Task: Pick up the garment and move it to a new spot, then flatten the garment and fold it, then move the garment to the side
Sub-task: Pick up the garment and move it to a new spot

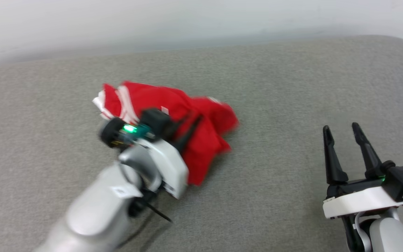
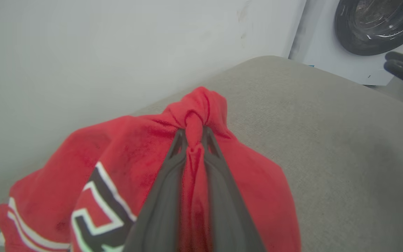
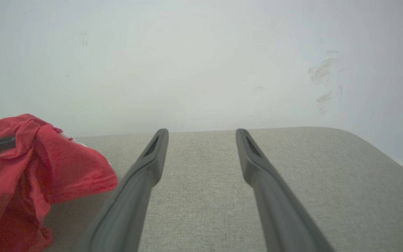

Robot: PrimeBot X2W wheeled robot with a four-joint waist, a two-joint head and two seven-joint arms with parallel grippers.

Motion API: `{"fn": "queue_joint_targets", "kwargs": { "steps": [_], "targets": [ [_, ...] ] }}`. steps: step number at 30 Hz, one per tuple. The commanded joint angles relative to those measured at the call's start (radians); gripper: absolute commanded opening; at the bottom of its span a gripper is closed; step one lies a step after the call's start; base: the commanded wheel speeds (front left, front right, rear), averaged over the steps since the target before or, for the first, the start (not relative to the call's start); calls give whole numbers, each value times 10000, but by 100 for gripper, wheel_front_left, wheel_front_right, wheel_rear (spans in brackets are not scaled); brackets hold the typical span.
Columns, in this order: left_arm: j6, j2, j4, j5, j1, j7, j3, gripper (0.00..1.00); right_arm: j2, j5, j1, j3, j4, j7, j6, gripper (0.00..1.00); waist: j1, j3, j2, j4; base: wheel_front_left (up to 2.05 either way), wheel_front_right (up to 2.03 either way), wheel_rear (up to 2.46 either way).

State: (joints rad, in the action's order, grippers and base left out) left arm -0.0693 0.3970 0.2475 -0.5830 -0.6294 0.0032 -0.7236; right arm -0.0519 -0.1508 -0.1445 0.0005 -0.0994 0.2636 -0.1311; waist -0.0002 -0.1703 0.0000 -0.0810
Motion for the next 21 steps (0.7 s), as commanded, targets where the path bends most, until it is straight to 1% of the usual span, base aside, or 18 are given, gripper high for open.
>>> {"fn": "queue_joint_targets", "kwargs": {
  "steps": [1, 3, 6, 7, 8, 9, 11, 13, 19, 21],
  "targets": [
    [-64, -280, 116, 129, 115, 21, -279, 0, 29, 48, -137, -73, 74, 17, 7, 100, 2, -72, 0, -295, 0, 0, 0],
    [-113, -898, 377, 227, 156, 51, -756, 0, 26, -102, -181, -187, 50, 17, 7, 100, 2, -135, 0, -476, 0, 0, 0],
    [-216, -1660, 1011, 366, 194, 14, -1417, 0, 30, 124, -223, -245, 119, 17, 7, 100, 2, -226, 0, -677, 0, 0, 0],
    [-268, -1887, 1246, 327, 240, 21, -1601, 17, 28, 184, -229, -226, 131, 17, 7, 100, 2, -251, 0, -722, 0, 0, 0],
    [-307, -2054, 1492, 394, 229, -8, -1747, 49, 27, 212, -225, -214, 154, 17, 7, 100, 2, -270, 0, -749, 0, 0, 0],
    [-348, -2220, 1735, 354, 252, -35, -1877, 100, 27, 245, -211, -205, 165, 17, 7, 100, 2, -281, 0, -766, 0, 0, 0],
    [-403, -2443, 2180, 222, 329, -9, -2028, 100, 28, 300, -152, -174, 167, 17, 7, 100, 2, -292, 0, -759, 0, 0, 0],
    [-438, -2514, 2456, 164, 249, -165, -2110, 100, 27, 333, -90, -187, 180, 17, 7, 100, 2, -311, 0, -659, 0, 0, 0],
    [-490, -2318, 2821, -43, 185, -1150, -1751, 100, 24, 561, 84, -195, 26, 17, 7, 100, 2, -47, 0, -148, 0, 0, 0],
    [-367, -2197, 2733, -119, 181, -1553, -1483, 100, 24, 675, 145, -206, -100, 17, 7, 100, 2, 111, 0, 47, 0, 0, 0]
  ]
}}
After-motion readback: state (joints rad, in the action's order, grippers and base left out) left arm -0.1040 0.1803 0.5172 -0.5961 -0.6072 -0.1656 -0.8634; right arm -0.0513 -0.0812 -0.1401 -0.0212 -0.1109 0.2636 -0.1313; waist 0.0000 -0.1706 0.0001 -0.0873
